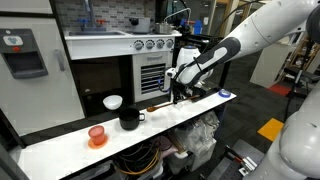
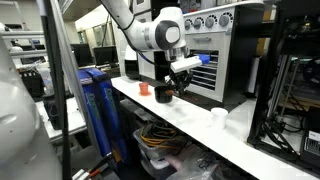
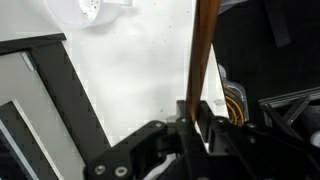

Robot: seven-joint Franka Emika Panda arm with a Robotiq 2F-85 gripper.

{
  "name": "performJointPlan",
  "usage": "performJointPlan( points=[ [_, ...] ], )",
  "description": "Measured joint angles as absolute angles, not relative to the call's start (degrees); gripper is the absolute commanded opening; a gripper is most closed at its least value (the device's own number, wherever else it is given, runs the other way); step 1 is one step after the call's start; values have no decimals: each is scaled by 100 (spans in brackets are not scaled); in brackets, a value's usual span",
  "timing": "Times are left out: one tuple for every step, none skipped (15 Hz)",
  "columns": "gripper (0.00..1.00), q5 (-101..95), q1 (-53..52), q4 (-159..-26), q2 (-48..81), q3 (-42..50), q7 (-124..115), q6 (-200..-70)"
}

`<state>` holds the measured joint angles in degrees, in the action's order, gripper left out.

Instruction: Pour the contents in the white mug into the black mug, use the wooden spoon to stir the contents in the black mug

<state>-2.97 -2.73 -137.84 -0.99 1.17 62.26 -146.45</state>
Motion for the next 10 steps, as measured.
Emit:
performJointPlan(
  points=[
    [4,-297,-261,-13828,-96,121,6200,-14714],
    [4,-297,-247,-13869,-90,127,6166,-14786],
    [4,-297,-232,-13911,-81,134,6124,-14889],
    [4,-297,-220,-13950,-66,146,6078,-14986],
    [4,-298,-204,-13991,-45,156,6019,-15101],
    [4,-298,-190,-14025,-16,169,5953,-15211],
    [4,-298,-179,-14051,27,183,5897,-15327],
    [4,-300,-166,-14075,83,196,5835,-15450],
    [4,-301,-149,-14100,139,200,5775,-15571],
    [4,-303,-133,-14117,201,201,5717,-15688]
  ],
)
